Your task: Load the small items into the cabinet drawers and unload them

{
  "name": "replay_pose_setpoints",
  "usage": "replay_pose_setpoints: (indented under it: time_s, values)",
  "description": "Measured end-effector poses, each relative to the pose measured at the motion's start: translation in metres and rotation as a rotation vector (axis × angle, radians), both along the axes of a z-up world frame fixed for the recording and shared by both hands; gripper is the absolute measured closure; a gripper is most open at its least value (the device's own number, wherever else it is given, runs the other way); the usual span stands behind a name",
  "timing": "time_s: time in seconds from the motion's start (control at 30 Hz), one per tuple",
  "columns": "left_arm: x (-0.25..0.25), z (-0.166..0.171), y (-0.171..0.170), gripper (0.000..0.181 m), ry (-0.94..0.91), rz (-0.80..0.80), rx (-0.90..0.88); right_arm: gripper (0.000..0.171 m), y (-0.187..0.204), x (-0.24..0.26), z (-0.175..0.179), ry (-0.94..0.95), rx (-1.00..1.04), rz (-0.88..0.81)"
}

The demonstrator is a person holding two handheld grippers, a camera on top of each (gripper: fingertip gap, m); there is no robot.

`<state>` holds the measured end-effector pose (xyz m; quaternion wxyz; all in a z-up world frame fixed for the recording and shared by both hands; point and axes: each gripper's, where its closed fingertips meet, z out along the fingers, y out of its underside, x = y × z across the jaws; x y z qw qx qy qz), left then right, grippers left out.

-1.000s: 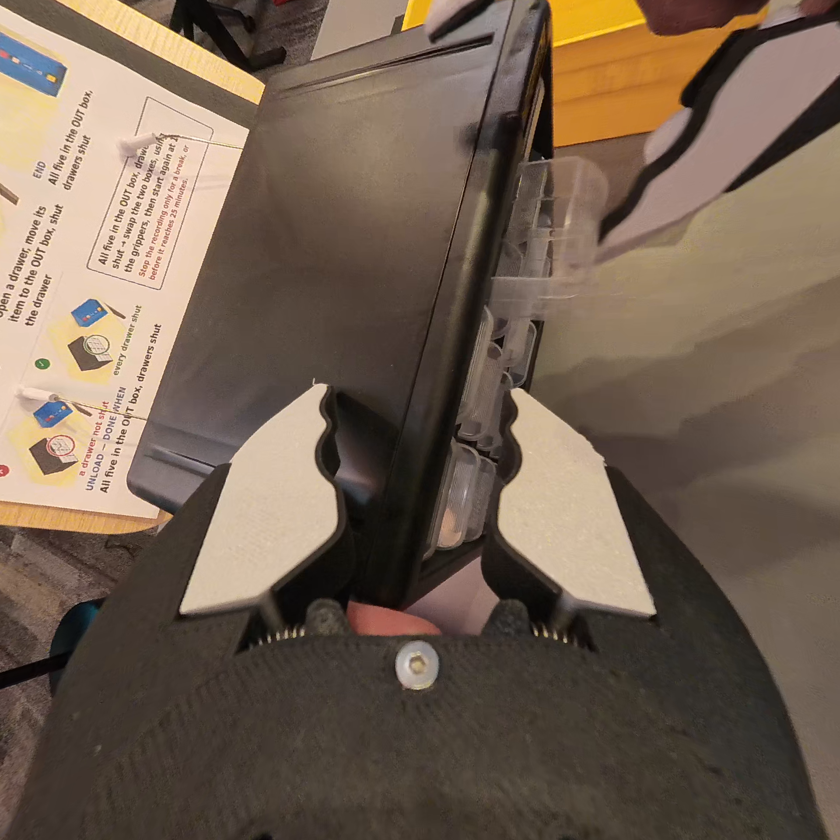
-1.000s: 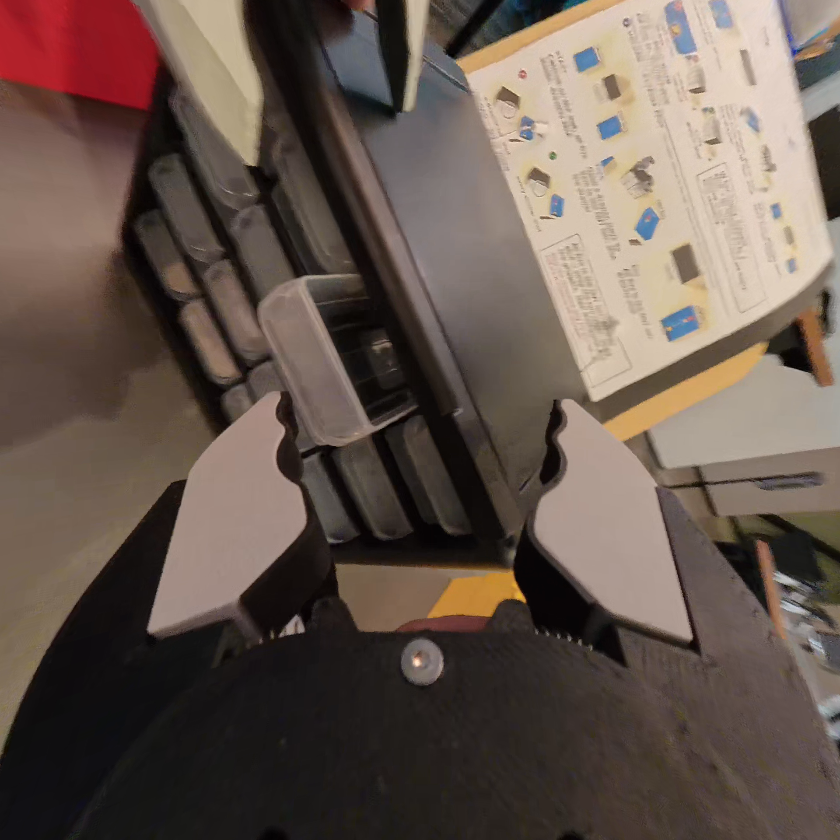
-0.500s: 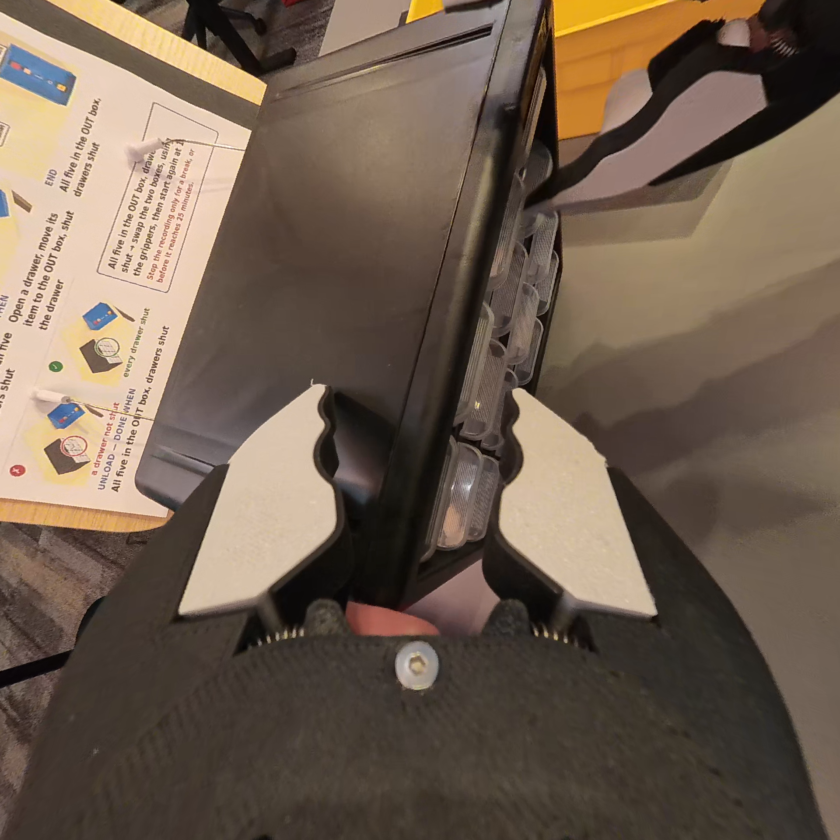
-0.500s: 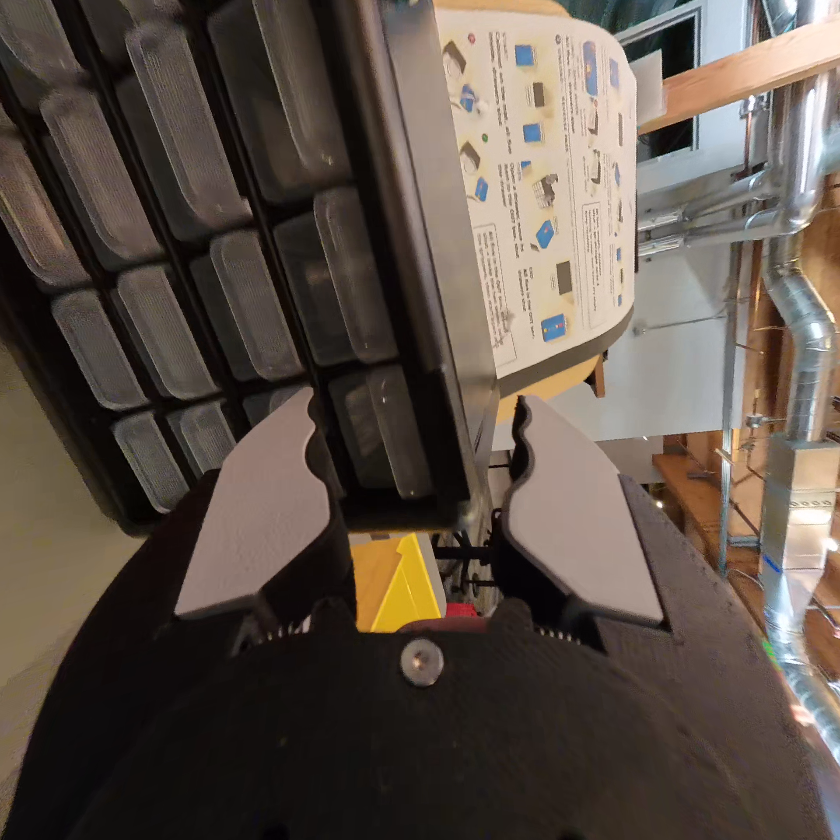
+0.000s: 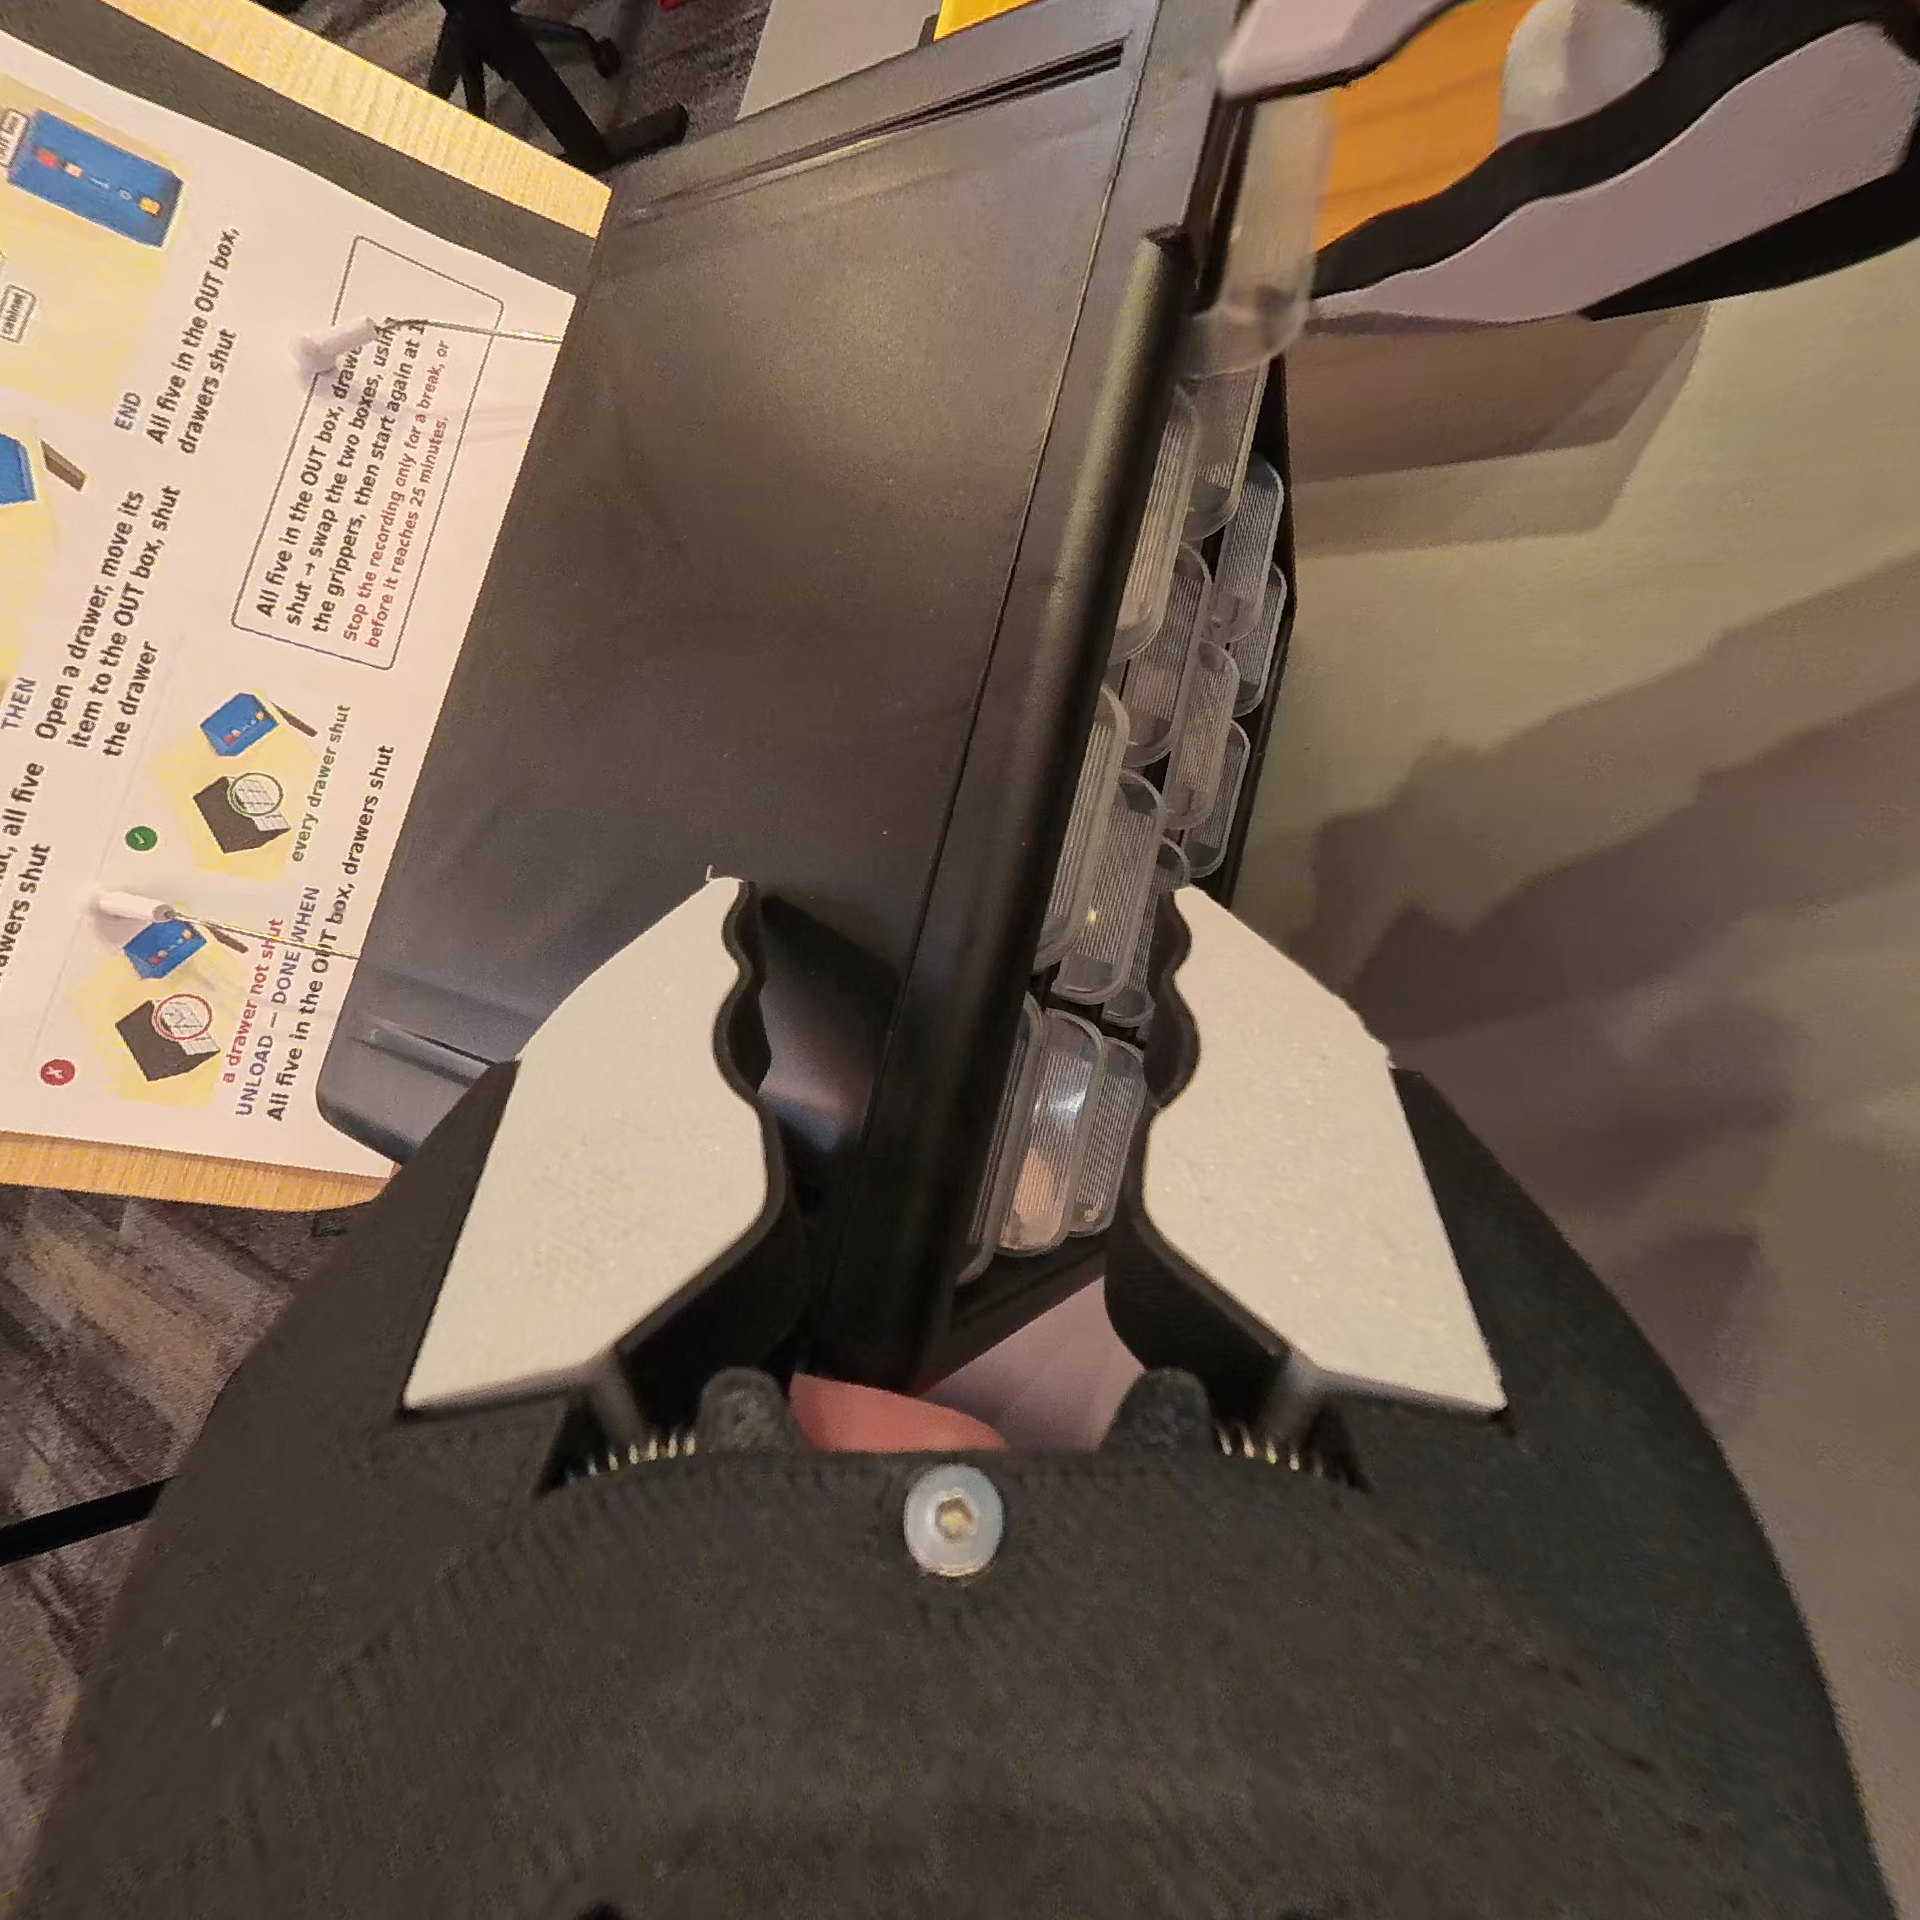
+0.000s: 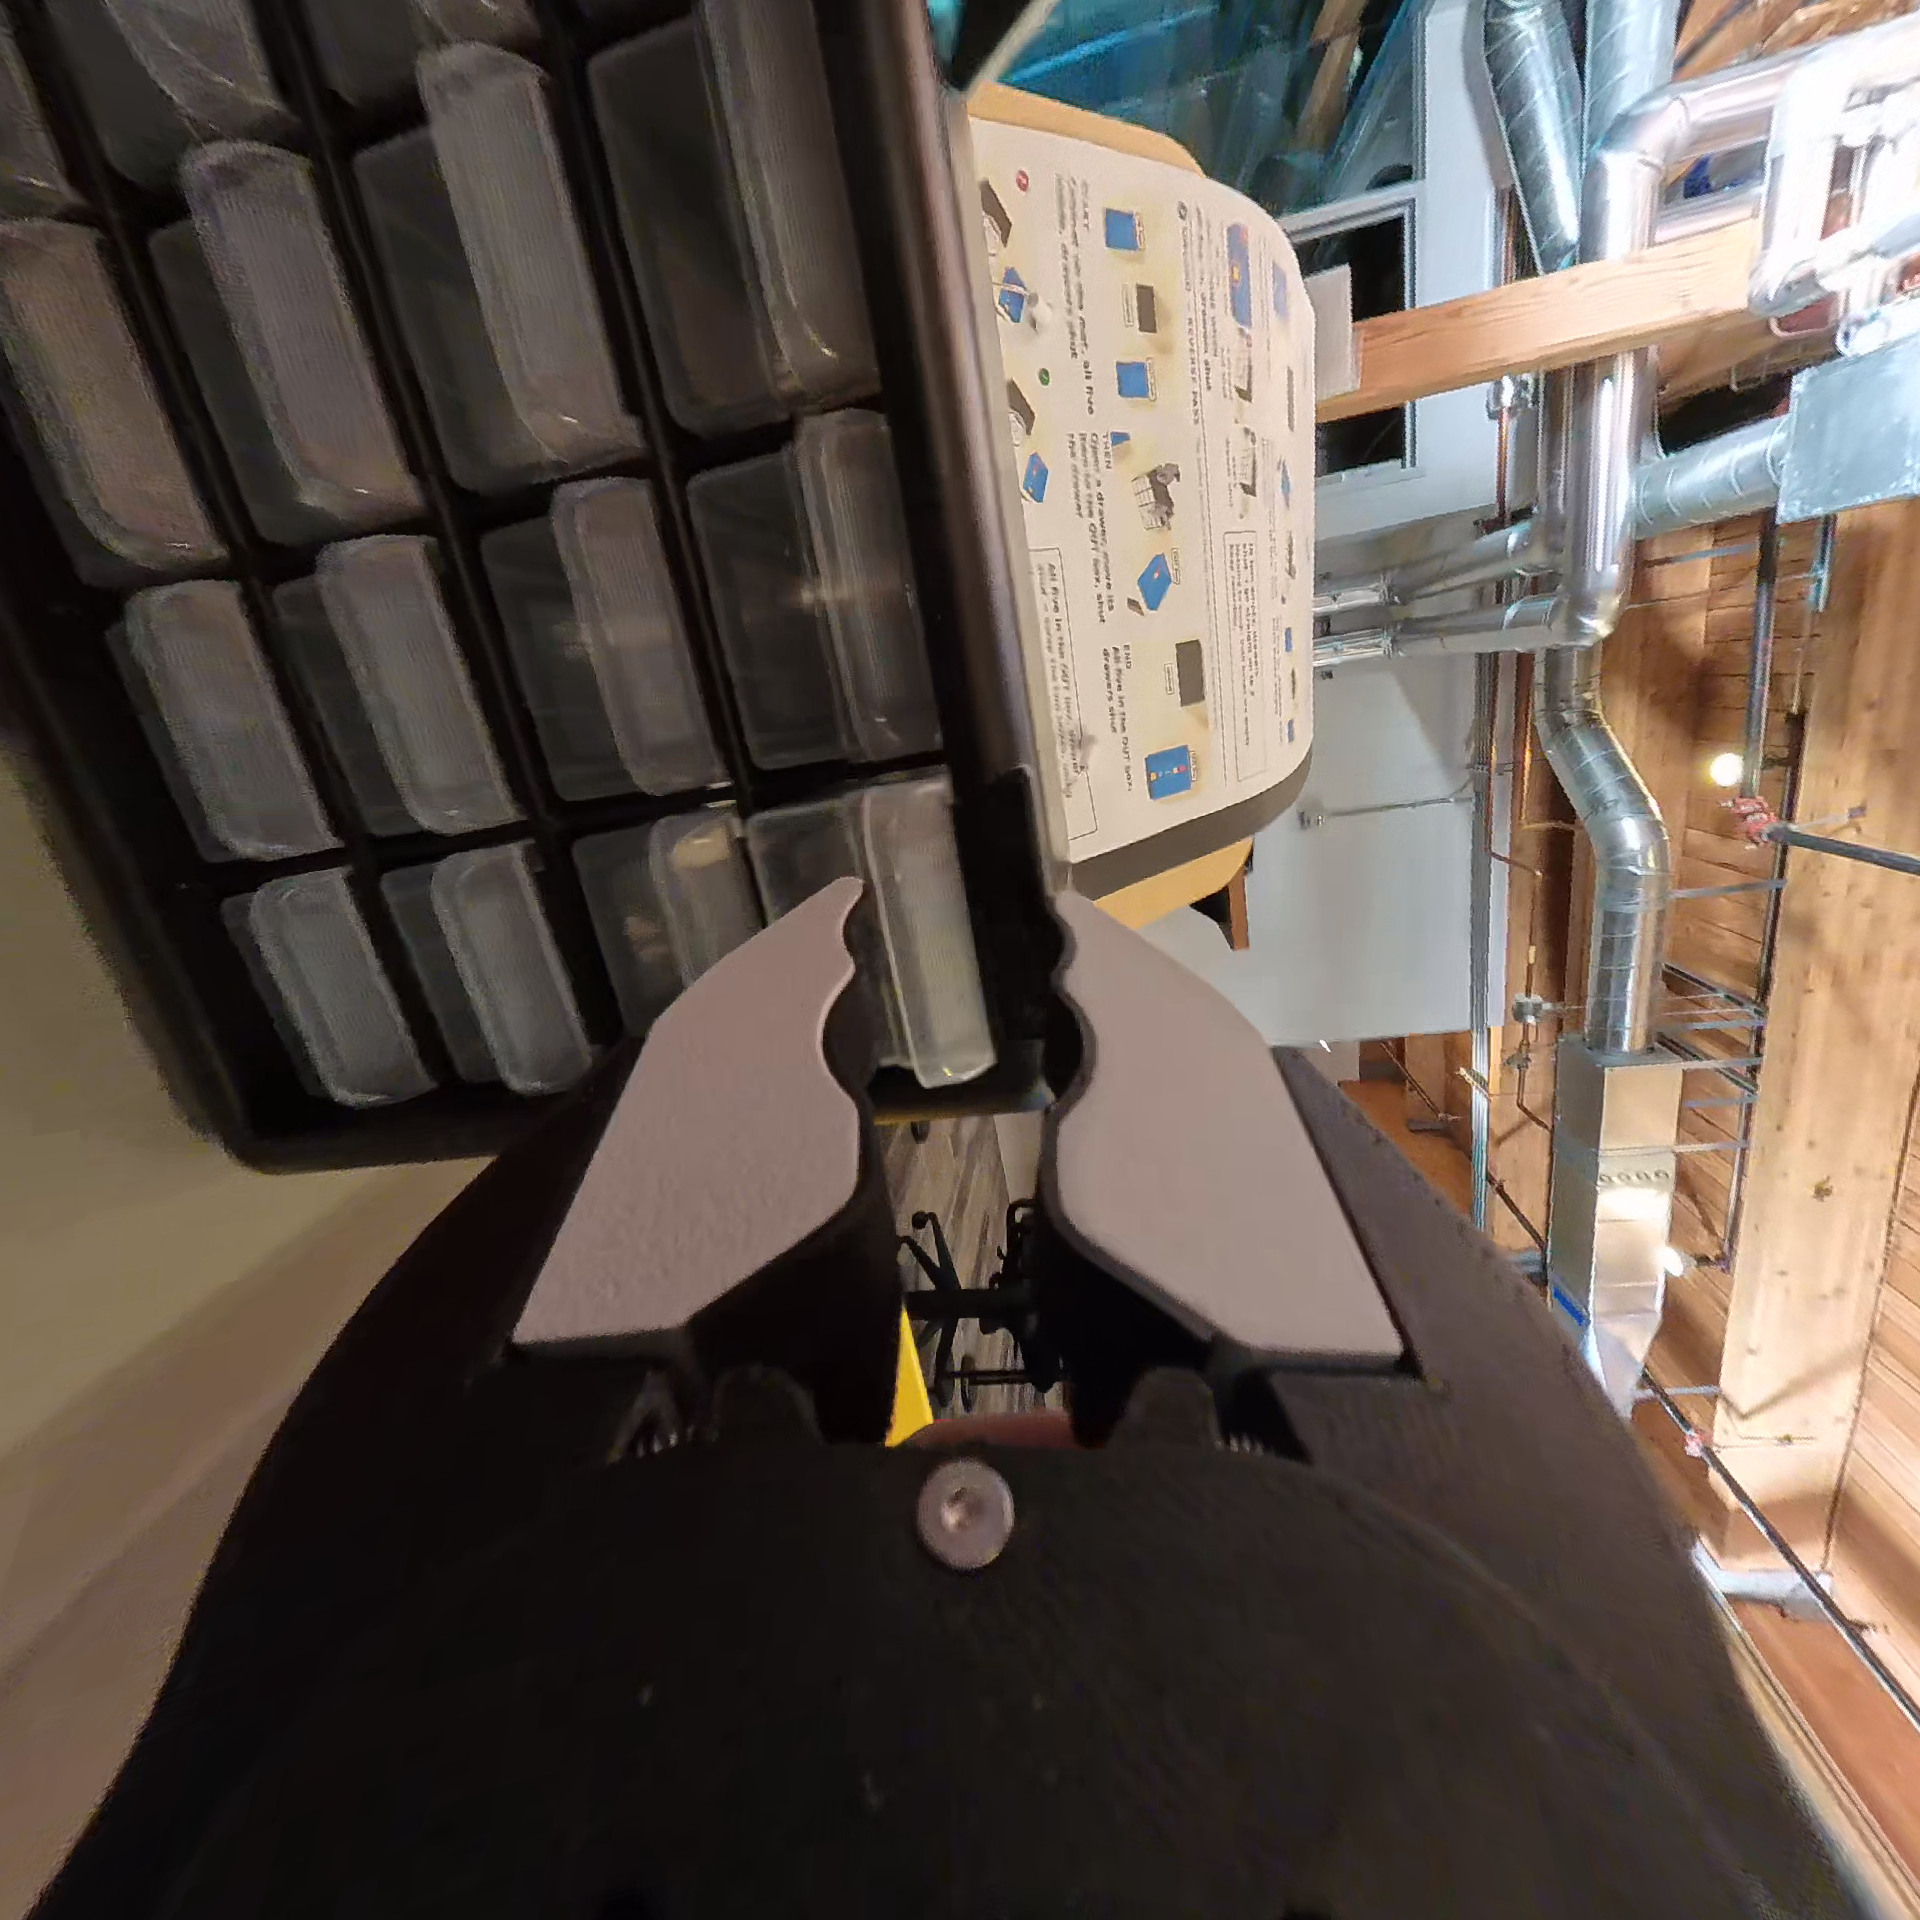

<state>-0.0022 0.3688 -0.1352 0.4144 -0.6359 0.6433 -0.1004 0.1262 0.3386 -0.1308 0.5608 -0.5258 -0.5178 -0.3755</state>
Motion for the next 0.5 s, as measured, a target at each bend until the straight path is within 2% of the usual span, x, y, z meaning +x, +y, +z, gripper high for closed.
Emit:
replay_pose_setpoints:
  time_s: [0.03, 0.1, 0.5]
  values:
    - [0.000, 0.000, 0.000, 0.110, 0.000, 0.000, 0.001, 0.153, -0.005, -0.001, -0.002, -0.004, -0.009, 0.013]
    - [0.000, 0.000, 0.000, 0.110, -0.004, 0.000, -0.005, 0.159, -0.017, -0.003, -0.006, -0.003, -0.025, 0.029]
    - [0.000, 0.000, 0.000, 0.110, -0.002, 0.001, 0.009, 0.154, -0.084, -0.007, -0.008, 0.039, -0.119, 0.104]
